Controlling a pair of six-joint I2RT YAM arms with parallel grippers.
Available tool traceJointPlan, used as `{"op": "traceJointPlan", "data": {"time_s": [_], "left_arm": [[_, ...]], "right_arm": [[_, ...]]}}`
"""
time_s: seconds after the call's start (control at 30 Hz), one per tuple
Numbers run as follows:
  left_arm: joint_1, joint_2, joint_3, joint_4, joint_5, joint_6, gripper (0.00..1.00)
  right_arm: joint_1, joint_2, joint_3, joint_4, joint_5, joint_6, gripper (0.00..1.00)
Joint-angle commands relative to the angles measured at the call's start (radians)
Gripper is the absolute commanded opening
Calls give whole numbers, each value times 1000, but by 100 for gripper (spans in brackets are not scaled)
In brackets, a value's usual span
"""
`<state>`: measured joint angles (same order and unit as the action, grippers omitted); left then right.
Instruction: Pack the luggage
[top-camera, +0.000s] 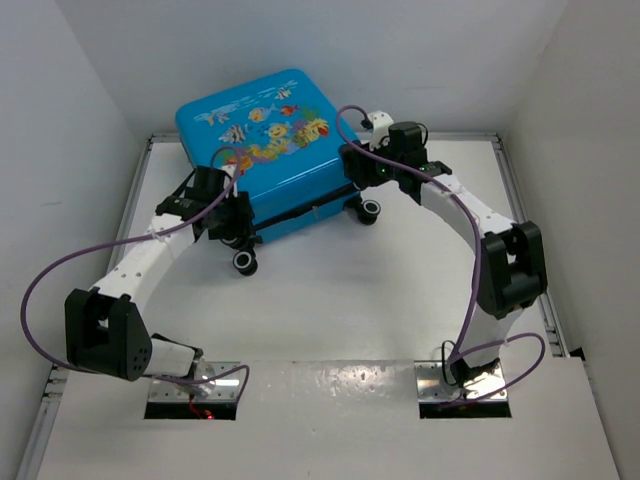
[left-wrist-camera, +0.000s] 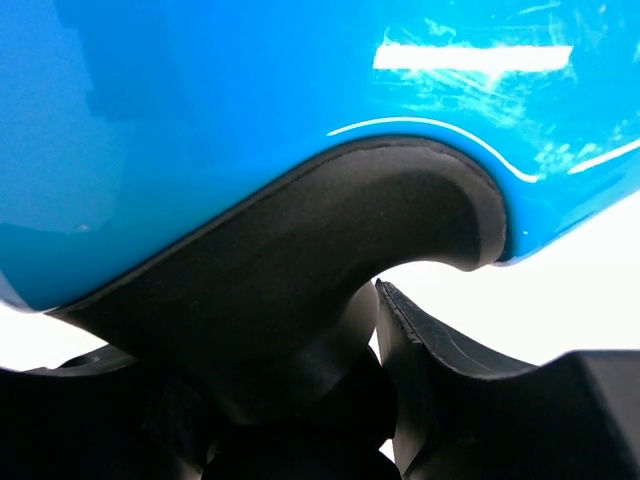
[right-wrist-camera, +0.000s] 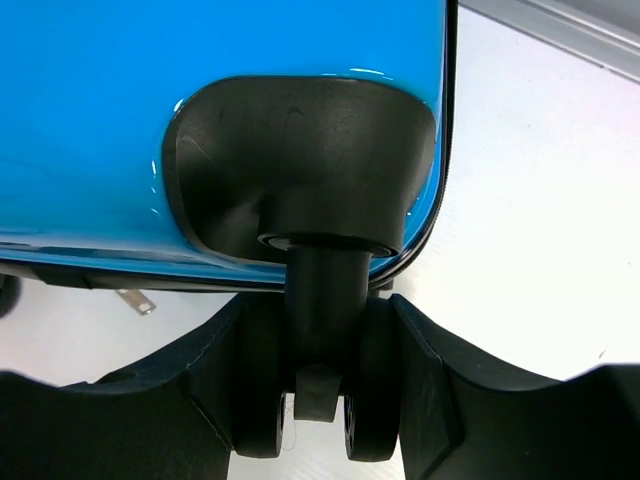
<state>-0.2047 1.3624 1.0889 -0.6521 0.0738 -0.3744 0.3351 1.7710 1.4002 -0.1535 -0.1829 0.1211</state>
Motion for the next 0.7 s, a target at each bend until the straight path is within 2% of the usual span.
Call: {"op": "traceJointPlan", "data": {"time_s": [0.0,0.1,0.13,0.2,0.23,0.3,0.37,0.53,0.63,0.67], "left_arm": [[-5,75,-73,-63,-135,100,0],[-5,75,-73,-63,-135,100,0],[-5,75,-73,-63,-144,100,0],[-5,75,-64,-63,-144,100,0],[-5,75,-64,-63,-144,91,0],[-5,75,-64,-63,-135,91,0],[-5,84,-64,-63,-135,81,0],[-5,113,-43,-63,-114,72,0],[-5,135,-32,-63,-103,72,0],[-5,144,-32,-63,-103,63,0]], "right_arm": [[-34,10,16,255,42,-71,0],[-39,47,20,255,42,-35,9],[-36,56,22,258,37,-35,19],[-36,77,39,256,43,-25,31],[-38,90,45,250,45,-21,45],[-38,94,66,256,51,-2,57],[-38,79,82,255,49,11,64],[-62,-31,92,212,56,95,73],[-73,-154,27,200,115,129,74],[-73,-218,-74,221,138,132,71]]}}
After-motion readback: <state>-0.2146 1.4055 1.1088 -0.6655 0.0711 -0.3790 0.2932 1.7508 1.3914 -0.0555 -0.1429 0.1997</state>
